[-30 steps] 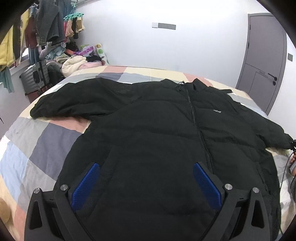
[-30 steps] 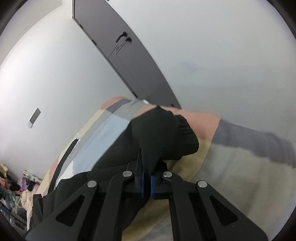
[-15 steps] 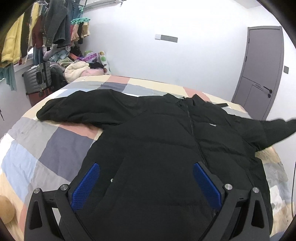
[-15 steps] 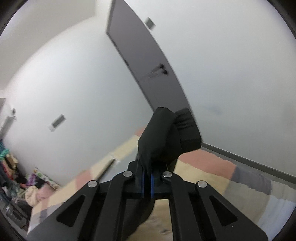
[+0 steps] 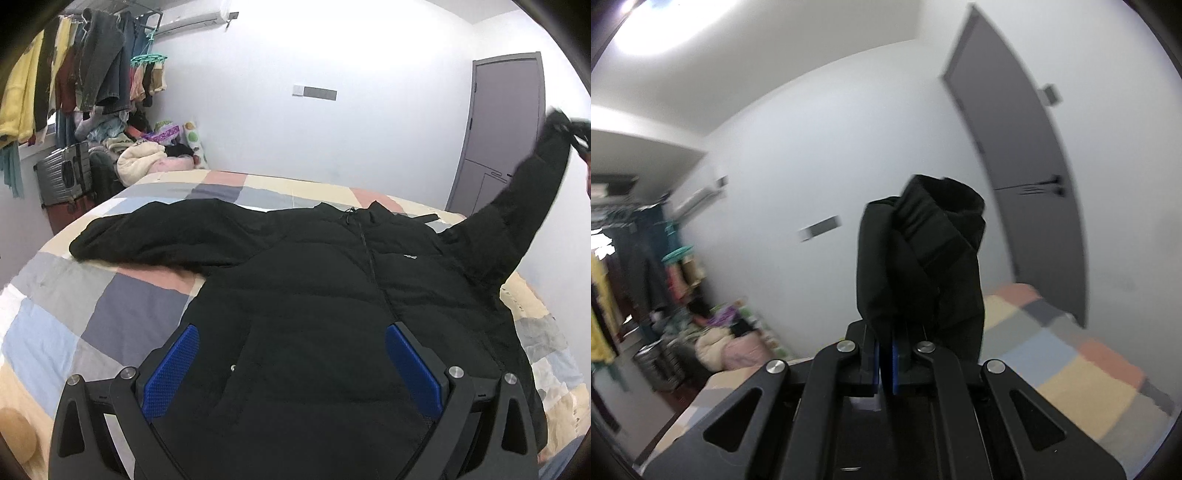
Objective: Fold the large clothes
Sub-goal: 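Fold the held sleeve across the jacket body with the right gripper, release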
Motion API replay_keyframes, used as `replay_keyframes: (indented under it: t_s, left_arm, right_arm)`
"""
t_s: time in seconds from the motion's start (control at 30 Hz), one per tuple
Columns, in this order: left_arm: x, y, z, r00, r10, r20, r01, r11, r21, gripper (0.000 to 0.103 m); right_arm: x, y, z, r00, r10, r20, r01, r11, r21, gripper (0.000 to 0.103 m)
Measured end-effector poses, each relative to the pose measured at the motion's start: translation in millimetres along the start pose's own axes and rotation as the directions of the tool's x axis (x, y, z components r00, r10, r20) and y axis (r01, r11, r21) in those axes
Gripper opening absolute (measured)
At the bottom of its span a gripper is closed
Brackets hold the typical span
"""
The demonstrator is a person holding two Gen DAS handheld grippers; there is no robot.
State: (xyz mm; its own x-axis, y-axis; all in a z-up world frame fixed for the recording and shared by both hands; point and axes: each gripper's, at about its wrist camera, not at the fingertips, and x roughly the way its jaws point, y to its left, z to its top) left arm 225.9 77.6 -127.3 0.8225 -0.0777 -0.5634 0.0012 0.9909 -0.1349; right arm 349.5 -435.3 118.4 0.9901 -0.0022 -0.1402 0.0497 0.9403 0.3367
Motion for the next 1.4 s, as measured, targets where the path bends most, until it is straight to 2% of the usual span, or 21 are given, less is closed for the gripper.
replay_keyframes:
  t_s: [0.13, 0.23, 0.37, 0.57, 0.63, 0.77, 0.9, 1.0, 1.2, 1.3, 1.4]
  left_arm:
    - [0, 9, 3, 1.000, -0.024, 0.006, 0.024, 0.999, -0.028, 0.102]
    - [-1, 18, 4, 0.999, -0.030, 0.010, 0.030, 0.999, -0.044, 0.102]
    - [0, 26, 1, 0.998, -0.069, -0.002, 0.068, 0.995, -0.079, 0.102]
    - [1, 34, 0, 0.998, -0.052, 0.020, 0.053, 0.995, -0.083, 0.102]
    - [4, 41, 0, 0.998, -0.052, 0.024, 0.054, 0.994, -0.098, 0.102]
    - [9, 48, 1, 0.999, 0.015, 0.028, -0.013, 0.997, -0.071, 0.102]
    - [14, 59, 4, 1.000, -0.015, 0.016, 0.016, 0.996, -0.091, 0.102]
    - [21, 68, 4, 1.000, -0.018, 0.001, 0.018, 0.994, -0.112, 0.102]
    - [38, 78, 2, 0.999, -0.023, -0.028, 0.019, 0.989, -0.148, 0.102]
    - [49, 78, -1, 0.999, -0.025, -0.045, 0.018, 0.990, -0.143, 0.102]
    - [58, 75, -2, 0.997, -0.032, -0.064, 0.023, 0.991, -0.135, 0.102]
  right_arm:
    - [23, 56, -31, 0.993, 0.107, -0.046, -0.110, 0.992, -0.061, 0.004]
    - [35, 106, -60, 0.975, 0.195, -0.109, -0.206, 0.974, -0.094, 0.007]
    - [53, 167, -111, 0.933, 0.297, -0.205, -0.326, 0.937, -0.127, 0.007]
    - [99, 220, -211, 0.859, 0.349, -0.374, -0.420, 0.899, -0.126, 0.007]
    - [109, 233, -240, 0.840, 0.353, -0.412, -0.442, 0.886, -0.141, 0.007]
    - [129, 260, -310, 0.798, 0.341, -0.497, -0.477, 0.862, -0.174, 0.007]
    - [141, 272, -367, 0.763, 0.306, -0.569, -0.483, 0.856, -0.187, 0.007]
    - [152, 271, -395, 0.746, 0.276, -0.606, -0.477, 0.857, -0.197, 0.007]
    - [174, 267, -445, 0.724, 0.217, -0.655, -0.447, 0.871, -0.206, 0.007]
    - [178, 264, -447, 0.719, 0.215, -0.661, -0.441, 0.876, -0.196, 0.007]
    - [176, 265, -442, 0.704, 0.214, -0.677, -0.450, 0.872, -0.192, 0.009]
